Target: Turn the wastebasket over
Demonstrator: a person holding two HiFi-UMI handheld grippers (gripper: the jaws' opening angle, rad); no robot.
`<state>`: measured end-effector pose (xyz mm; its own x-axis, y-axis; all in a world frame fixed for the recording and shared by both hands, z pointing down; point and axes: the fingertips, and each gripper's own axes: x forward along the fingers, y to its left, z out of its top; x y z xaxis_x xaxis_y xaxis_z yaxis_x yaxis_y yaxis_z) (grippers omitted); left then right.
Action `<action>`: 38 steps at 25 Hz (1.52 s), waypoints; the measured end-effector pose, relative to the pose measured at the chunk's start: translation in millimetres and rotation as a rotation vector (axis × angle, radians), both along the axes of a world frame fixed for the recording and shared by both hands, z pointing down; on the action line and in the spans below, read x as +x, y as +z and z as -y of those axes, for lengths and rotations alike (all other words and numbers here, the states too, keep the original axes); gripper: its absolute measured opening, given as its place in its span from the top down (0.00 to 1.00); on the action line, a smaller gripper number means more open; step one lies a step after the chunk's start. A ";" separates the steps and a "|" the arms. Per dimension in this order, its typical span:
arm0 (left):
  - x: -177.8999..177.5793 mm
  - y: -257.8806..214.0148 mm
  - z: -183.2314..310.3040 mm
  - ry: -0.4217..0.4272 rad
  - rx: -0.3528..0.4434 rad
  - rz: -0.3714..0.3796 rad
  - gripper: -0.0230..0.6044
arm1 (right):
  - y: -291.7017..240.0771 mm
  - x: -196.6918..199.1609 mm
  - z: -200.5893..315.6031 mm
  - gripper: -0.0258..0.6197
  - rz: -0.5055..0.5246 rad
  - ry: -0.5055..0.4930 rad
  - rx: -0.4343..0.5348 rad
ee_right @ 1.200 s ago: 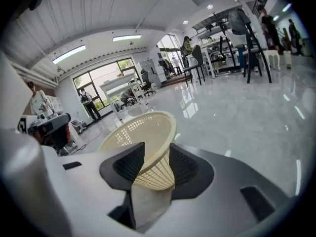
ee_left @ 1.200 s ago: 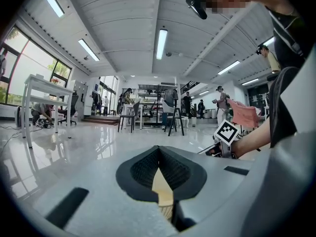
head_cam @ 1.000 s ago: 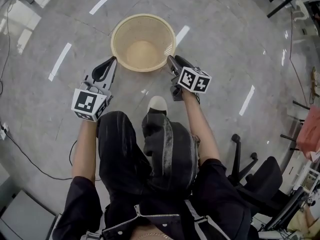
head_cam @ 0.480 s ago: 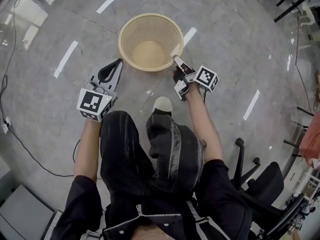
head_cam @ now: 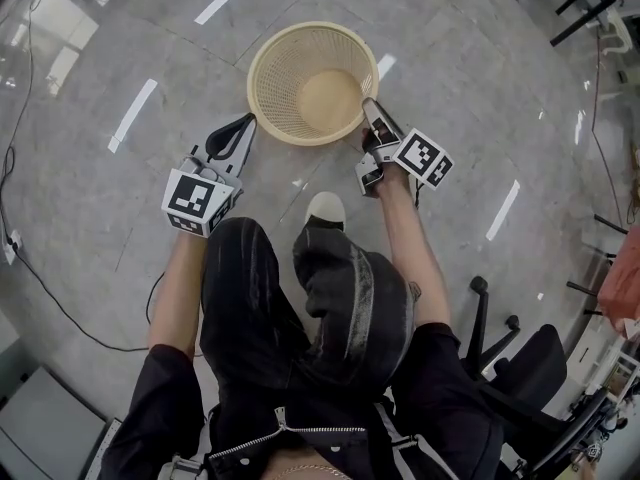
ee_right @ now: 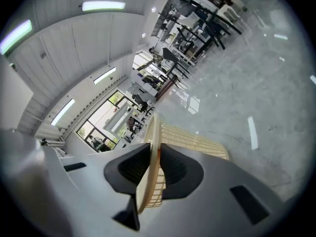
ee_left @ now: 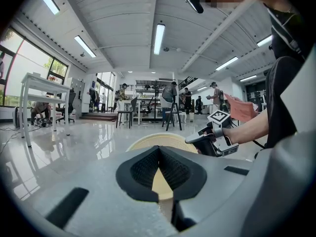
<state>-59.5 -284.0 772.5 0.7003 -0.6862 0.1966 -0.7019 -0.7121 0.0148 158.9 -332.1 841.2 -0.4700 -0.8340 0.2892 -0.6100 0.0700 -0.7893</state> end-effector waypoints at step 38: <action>4.3 21.4 -5.0 -0.006 -0.043 0.038 0.96 | 33.5 -147.6 -42.7 0.85 -0.731 -0.462 0.116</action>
